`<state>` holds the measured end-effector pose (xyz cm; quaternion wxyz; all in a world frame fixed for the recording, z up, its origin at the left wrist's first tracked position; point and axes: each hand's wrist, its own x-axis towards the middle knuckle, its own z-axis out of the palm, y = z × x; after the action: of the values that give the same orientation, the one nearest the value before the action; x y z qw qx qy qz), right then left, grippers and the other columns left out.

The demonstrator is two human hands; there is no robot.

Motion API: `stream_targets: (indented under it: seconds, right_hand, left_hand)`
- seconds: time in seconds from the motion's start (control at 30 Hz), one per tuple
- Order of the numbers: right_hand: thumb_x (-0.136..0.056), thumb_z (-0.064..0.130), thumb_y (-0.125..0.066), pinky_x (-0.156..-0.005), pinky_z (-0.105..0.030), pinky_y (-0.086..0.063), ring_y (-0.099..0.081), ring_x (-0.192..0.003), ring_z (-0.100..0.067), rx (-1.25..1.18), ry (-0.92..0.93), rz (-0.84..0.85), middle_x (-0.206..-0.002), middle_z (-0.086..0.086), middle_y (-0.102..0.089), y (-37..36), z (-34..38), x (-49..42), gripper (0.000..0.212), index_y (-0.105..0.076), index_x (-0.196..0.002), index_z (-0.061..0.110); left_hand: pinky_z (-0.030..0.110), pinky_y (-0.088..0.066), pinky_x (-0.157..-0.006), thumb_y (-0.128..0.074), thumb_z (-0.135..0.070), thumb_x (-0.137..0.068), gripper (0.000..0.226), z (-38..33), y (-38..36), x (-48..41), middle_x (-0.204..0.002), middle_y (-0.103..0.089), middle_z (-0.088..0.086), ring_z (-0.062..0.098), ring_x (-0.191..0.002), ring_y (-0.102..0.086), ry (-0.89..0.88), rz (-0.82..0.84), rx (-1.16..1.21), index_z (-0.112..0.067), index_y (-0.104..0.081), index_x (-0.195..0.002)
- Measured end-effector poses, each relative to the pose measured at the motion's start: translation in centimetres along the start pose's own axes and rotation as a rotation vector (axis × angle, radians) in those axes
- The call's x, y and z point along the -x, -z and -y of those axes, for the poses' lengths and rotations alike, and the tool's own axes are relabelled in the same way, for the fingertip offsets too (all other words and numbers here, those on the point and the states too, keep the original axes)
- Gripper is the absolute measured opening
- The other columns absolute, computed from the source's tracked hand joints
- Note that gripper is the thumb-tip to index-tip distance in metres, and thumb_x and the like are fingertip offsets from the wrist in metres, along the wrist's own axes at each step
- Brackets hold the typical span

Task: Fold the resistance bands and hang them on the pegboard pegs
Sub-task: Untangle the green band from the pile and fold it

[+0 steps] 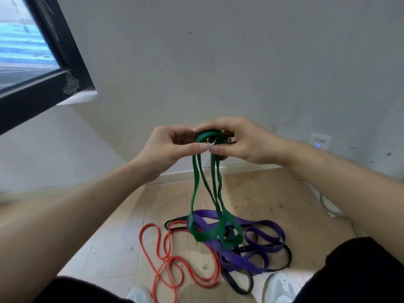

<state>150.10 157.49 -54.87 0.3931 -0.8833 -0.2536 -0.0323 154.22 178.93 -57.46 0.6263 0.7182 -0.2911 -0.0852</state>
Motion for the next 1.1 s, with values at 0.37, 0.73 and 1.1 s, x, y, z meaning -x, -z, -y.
stream_targets:
  seconds: [0.37, 0.73, 1.1]
  right_hand:
    - [-0.092, -0.004, -0.065, -0.081, -0.034, -0.06, -0.073, -0.093, -0.019, -0.267, 0.056, -0.141, -0.102, -0.011, -0.07, 2.3, 1.0, 0.5, 0.024, -0.067, -0.11, 0.011]
    - [-0.093, -0.007, -0.059, -0.088, -0.048, -0.06, -0.071, -0.096, -0.033, -0.564, 0.024, -0.387, -0.102, -0.016, -0.065, 4.9, -0.1, 1.1, 0.022, -0.063, -0.111, 0.004]
    - [-0.09, -0.013, -0.058, -0.088, -0.041, -0.06, -0.069, -0.107, -0.037, -0.585, -0.409, -0.196, -0.118, -0.02, -0.061, 8.2, -8.2, 4.2, 0.033, -0.058, -0.115, 0.007]
  left_hand:
    - [0.031, -0.052, -0.102, -0.087, -0.049, -0.062, 0.067, 3.9, -2.5, 0.3, -0.123, -0.07, -0.009, 0.007, -0.115, -0.066, 0.195, 0.189, -0.16, -0.037, -0.061, -0.123]
    - [0.027, -0.058, -0.081, -0.082, -0.013, -0.082, 0.019, 5.9, -3.0, -0.5, -0.088, -0.075, 0.0, 0.01, -0.083, -0.073, 0.292, 0.193, -0.237, -0.01, -0.069, -0.095]
    - [0.042, -0.06, -0.09, -0.089, -0.008, -0.071, 0.039, 4.6, 1.0, -1.5, -0.093, -0.079, 0.008, 0.029, -0.091, -0.075, 0.224, 0.023, -0.191, -0.009, -0.074, -0.106]
